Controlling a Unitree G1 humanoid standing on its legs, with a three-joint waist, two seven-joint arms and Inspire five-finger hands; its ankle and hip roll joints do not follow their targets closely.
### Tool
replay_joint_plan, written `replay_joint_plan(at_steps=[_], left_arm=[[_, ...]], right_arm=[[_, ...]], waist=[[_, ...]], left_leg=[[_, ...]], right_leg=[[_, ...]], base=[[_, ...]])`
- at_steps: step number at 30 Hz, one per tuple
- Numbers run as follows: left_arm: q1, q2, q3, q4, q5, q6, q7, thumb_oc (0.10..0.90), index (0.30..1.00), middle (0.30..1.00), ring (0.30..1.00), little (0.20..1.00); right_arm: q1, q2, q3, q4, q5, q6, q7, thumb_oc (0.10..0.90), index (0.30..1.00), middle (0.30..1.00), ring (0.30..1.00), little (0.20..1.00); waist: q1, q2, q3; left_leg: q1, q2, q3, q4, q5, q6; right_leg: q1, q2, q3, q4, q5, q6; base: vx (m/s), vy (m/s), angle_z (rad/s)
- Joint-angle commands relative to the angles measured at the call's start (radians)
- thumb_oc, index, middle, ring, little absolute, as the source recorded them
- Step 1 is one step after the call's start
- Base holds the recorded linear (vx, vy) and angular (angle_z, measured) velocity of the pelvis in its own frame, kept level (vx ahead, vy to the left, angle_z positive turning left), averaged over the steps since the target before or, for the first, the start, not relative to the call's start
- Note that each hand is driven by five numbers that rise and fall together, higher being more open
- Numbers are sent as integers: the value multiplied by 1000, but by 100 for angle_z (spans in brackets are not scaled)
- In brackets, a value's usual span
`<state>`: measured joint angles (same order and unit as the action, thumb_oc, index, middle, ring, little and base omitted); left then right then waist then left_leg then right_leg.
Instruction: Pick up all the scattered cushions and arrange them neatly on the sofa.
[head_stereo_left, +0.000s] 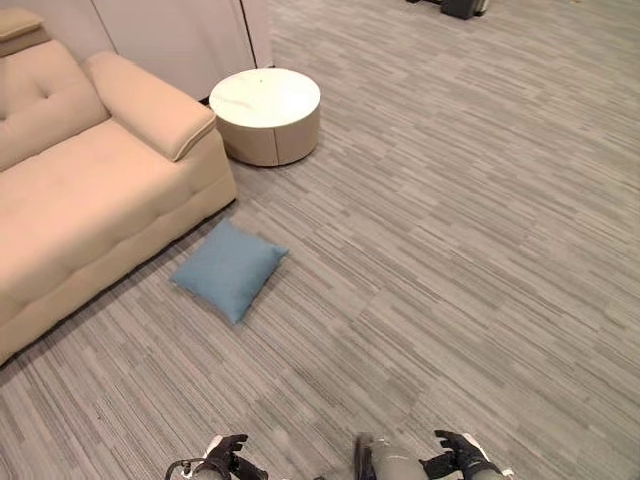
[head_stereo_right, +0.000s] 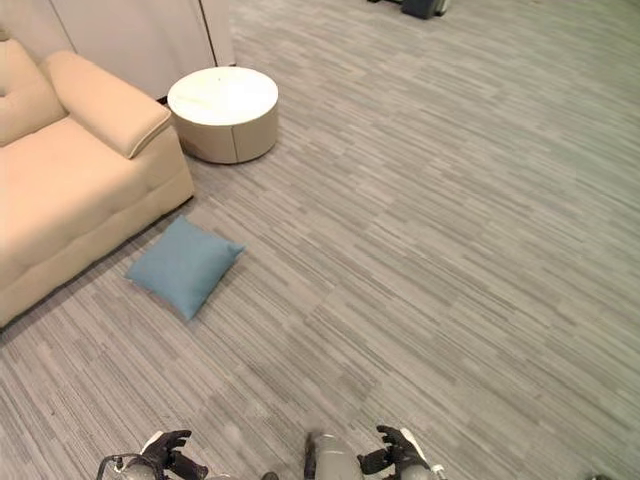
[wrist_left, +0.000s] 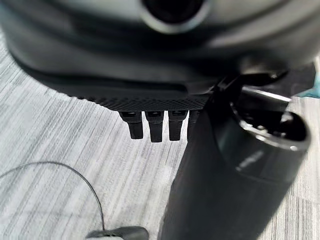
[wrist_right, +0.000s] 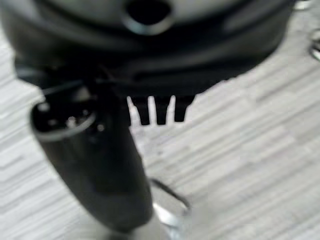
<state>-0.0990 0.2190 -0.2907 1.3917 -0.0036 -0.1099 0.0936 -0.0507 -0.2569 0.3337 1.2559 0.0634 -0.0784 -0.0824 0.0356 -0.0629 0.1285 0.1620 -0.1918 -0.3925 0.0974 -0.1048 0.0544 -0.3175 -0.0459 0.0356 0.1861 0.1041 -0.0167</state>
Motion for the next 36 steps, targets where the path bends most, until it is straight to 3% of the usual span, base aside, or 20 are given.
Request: replay_joint_plan(at_steps=[1,3,4,5,6,7,9,11,14,18,20,22,24,25,26,28,29,32,34,36], left_arm=[[22,-26,55,2,-40,-22,6,800,900,900,900,900],[23,-31,61,3,-50,-22,3,800,900,900,900,900],[8,-29,53,-7,-55,-14,13,800,900,900,900,900],[4,-25,50,-17,-60,-14,11,800,900,900,900,900],[3,-25,50,-17,-60,-14,11,800,900,900,900,900],[4,-24,46,-21,-58,-19,16,800,900,900,900,900],[12,-24,49,-18,-63,-20,10,800,900,900,900,900],[22,-23,55,-14,-66,-21,7,800,900,900,900,900],[36,-22,61,-2,-67,-16,5,800,900,900,900,900],[58,-15,83,14,-67,-7,3,800,900,900,900,900],[67,-14,88,19,-63,-5,2,800,900,900,900,900],[68,-6,99,23,-64,-2,1,800,900,900,900,900],[56,7,111,16,-68,-5,0,800,900,900,900,900],[56,6,111,16,-68,-5,0,800,900,900,900,900],[42,14,110,3,-65,-5,5,800,900,900,900,900],[28,26,101,-13,-69,-7,10,800,900,900,900,900],[12,28,86,-32,-70,-12,9,800,900,900,900,900],[-16,38,59,-67,-80,-34,19,800,900,900,900,900],[-23,36,53,-74,-79,-37,20,800,900,900,900,900],[-29,30,37,-75,-74,-43,20,800,900,900,900,900]], right_arm=[[11,-9,-1,-5,-7,-10,22,800,900,900,900,900],[11,-15,-7,-7,7,-18,12,800,900,900,900,900],[-10,-31,-11,-7,25,-18,1,800,900,900,900,900],[-18,-43,-21,-2,37,-17,-2,800,900,900,900,900],[-19,-43,-21,-1,37,-17,-2,800,900,900,900,900],[-20,-60,-48,12,66,-21,-7,800,900,900,900,900],[-14,-64,-74,20,102,-30,-5,800,900,900,900,900],[-7,-64,-85,19,118,-36,-6,800,900,900,900,900],[-3,-50,-75,18,108,-38,-14,800,900,900,900,900],[8,-20,-72,29,96,-30,-12,800,900,900,900,900],[15,-13,-71,32,92,-28,-10,800,900,900,900,900],[24,8,-61,35,83,-22,2,800,900,900,900,900],[37,35,-59,29,67,-17,16,800,900,900,900,900],[37,35,-60,29,67,-17,16,800,900,900,900,900],[36,35,-53,15,54,-10,22,800,900,900,900,900],[35,29,-55,-3,59,-14,22,800,900,900,900,900],[32,33,-50,-17,56,-22,20,800,900,900,900,900],[31,25,-42,-31,64,-30,17,800,900,900,900,900],[29,24,-42,-35,64,-30,16,800,900,900,900,900],[23,25,-37,-42,63,-29,13,800,900,900,900,900]], waist=[[23,19,13],[37,17,37],[48,8,77],[46,-3,83],[47,-1,83],[43,-4,84],[44,-2,69],[47,1,59],[75,26,42],[103,7,12],[105,6,-1],[111,-19,-23],[114,-52,-38],[114,-50,-40],[101,-53,-33],[73,-24,-18],[46,8,-4],[1,25,29],[-9,28,31],[-35,19,37]], left_leg=[[-67,91,6,29,-35,-29],[-178,100,33,223,43,-83],[-340,125,109,438,125,-81],[-383,141,164,481,123,-67],[-386,142,164,486,120,-66],[-424,165,241,463,84,-60],[-428,169,277,342,46,-62],[-417,161,288,230,63,-62],[-420,169,286,-56,213,-72],[-467,181,409,-185,232,-70],[-454,178,395,-185,270,-64],[-450,154,375,-145,287,-56],[-413,108,367,-92,228,-13],[-416,110,366,-91,228,-14],[-369,83,364,-65,180,21],[-297,75,331,-69,154,46],[-234,85,286,-87,141,50],[-152,76,219,-95,110,40],[-142,72,202,-91,101,36],[-110,56,155,-86,72,28]], right_leg=[[148,-28,31,-65,-56,133],[212,-23,-5,-106,-81,105],[252,-24,-49,-101,-105,74],[269,-26,-71,-106,-118,61],[268,-24,-71,-105,-119,61],[290,-20,-101,-102,-144,50],[311,-14,-118,-108,-165,50],[332,-5,-127,-116,-176,53],[392,46,-136,-128,-224,46],[491,54,-142,-149,-271,60],[502,52,-142,-145,-279,64],[528,28,-137,-134,-284,81],[477,-29,-127,49,-208,133],[475,-27,-126,48,-206,133],[405,-79,-113,267,0,177],[324,-84,-101,448,96,159],[237,-65,-103,514,51,130],[147,-71,-133,391,-42,100],[140,-67,-130,341,-41,101],[93,-45,-82,175,-31,109]], base=[[262,-365,51],[78,-306,72],[35,-392,76],[21,-295,84],[116,-253,85],[156,-163,103],[254,-119,76],[223,-18,26],[325,29,20],[430,122,18],[372,157,-6],[442,242,17],[456,295,34],[348,283,34],[333,281,22],[489,299,53],[547,168,86],[410,3,101],[195,-54,87],[254,-107,69]])
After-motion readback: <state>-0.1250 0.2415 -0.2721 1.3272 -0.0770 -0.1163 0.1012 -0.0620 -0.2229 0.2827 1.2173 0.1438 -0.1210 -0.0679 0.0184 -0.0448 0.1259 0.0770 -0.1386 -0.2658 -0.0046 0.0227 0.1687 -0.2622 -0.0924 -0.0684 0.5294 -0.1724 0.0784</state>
